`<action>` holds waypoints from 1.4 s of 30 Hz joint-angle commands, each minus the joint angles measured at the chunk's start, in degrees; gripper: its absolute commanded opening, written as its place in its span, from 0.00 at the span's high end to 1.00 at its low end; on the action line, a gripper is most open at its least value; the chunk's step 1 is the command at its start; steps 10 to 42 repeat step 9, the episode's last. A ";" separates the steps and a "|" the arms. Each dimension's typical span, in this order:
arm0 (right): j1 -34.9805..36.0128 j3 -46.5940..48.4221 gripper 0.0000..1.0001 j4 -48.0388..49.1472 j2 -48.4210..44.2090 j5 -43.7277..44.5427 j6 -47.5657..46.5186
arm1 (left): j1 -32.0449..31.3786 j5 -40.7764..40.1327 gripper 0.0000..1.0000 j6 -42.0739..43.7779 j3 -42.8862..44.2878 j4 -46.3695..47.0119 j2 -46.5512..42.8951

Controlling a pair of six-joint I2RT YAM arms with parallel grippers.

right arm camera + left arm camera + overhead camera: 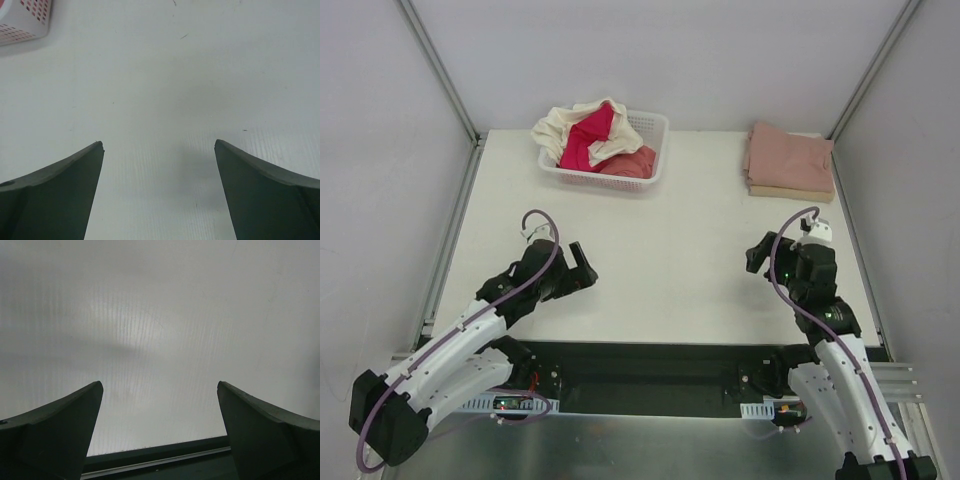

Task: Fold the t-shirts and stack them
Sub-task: Neatly place the folded tshirt to the corner

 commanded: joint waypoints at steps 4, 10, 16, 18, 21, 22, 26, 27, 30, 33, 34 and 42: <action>0.37 -2.49 0.03 6.72 -0.43 -3.76 -0.59 | 0.37 -1.44 0.01 -1.35 1.25 -0.11 0.41; 0.46 -3.73 0.03 8.92 0.18 -3.24 0.81 | 0.37 -1.43 0.01 -2.14 0.81 -0.64 1.11; 0.46 -3.73 0.03 8.92 0.18 -3.24 0.81 | 0.37 -1.43 0.01 -2.14 0.81 -0.64 1.11; 0.46 -3.73 0.03 8.92 0.18 -3.24 0.81 | 0.37 -1.43 0.01 -2.14 0.81 -0.64 1.11; 0.46 -3.73 0.03 8.92 0.18 -3.24 0.81 | 0.37 -1.43 0.01 -2.14 0.81 -0.64 1.11; 0.46 -3.73 0.03 8.92 0.18 -3.24 0.81 | 0.37 -1.43 0.01 -2.14 0.81 -0.64 1.11; 0.46 -3.73 0.03 8.92 0.18 -3.24 0.81 | 0.37 -1.43 0.01 -2.14 0.81 -0.64 1.11; 0.46 -3.73 0.03 8.92 0.18 -3.24 0.81 | 0.37 -1.43 0.01 -2.14 0.81 -0.64 1.11; 0.46 -3.73 0.03 8.92 0.18 -3.24 0.81 | 0.37 -1.43 0.01 -2.14 0.81 -0.64 1.11; 0.46 -3.73 0.03 8.92 0.18 -3.24 0.81 | 0.37 -1.43 0.01 -2.14 0.81 -0.64 1.11; 0.46 -3.73 0.03 8.92 0.18 -3.24 0.81 | 0.37 -1.43 0.01 -2.14 0.81 -0.64 1.11; 0.46 -3.73 0.03 8.92 0.18 -3.24 0.81 | 0.37 -1.43 0.01 -2.14 0.81 -0.64 1.11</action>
